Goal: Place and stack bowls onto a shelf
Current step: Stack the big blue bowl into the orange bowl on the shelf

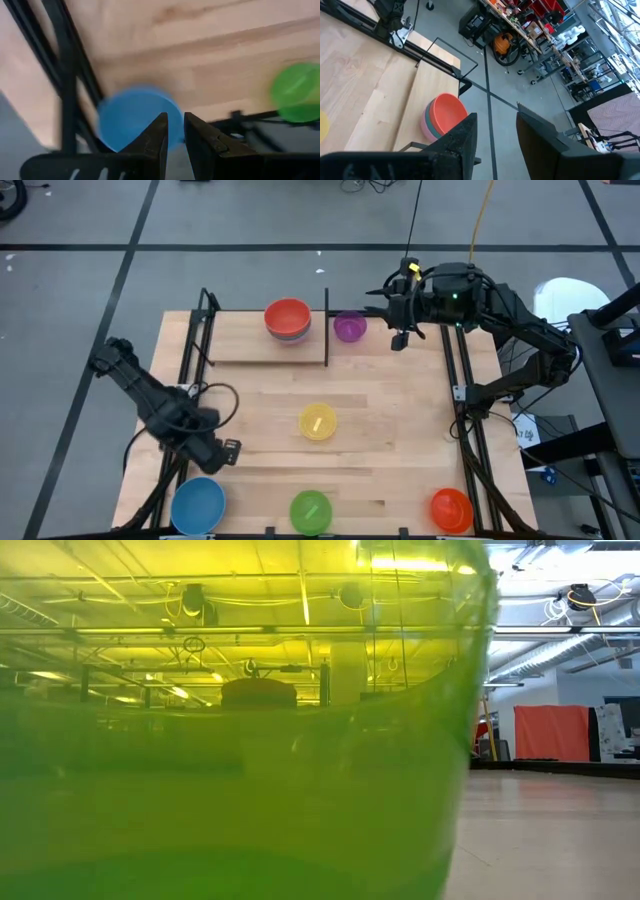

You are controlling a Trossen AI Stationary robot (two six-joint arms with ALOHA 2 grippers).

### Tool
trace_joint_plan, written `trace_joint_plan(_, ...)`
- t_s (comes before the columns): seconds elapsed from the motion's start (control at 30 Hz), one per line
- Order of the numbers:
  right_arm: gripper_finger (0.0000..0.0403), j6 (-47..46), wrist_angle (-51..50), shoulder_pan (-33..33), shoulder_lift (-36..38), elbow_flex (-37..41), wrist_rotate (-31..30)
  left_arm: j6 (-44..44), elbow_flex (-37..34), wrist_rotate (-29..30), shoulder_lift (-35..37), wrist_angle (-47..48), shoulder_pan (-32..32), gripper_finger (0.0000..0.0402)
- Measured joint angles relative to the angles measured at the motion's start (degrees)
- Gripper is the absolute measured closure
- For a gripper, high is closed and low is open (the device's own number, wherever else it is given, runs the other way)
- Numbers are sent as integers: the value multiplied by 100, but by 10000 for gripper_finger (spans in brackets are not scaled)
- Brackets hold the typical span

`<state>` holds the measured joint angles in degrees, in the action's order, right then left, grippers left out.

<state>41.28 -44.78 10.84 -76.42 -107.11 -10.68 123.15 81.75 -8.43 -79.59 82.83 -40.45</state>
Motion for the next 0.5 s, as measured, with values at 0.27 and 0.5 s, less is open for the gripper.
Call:
trace_joint_plan(0.27,271,13,-30,-1,0,0,15,1390,-940,191,-155,-1870,-882,335)
trace_joint_plan(0.5,271,20,-50,-1,0,0,17,1401,-1633,243,-498,-2888,-1148,334)
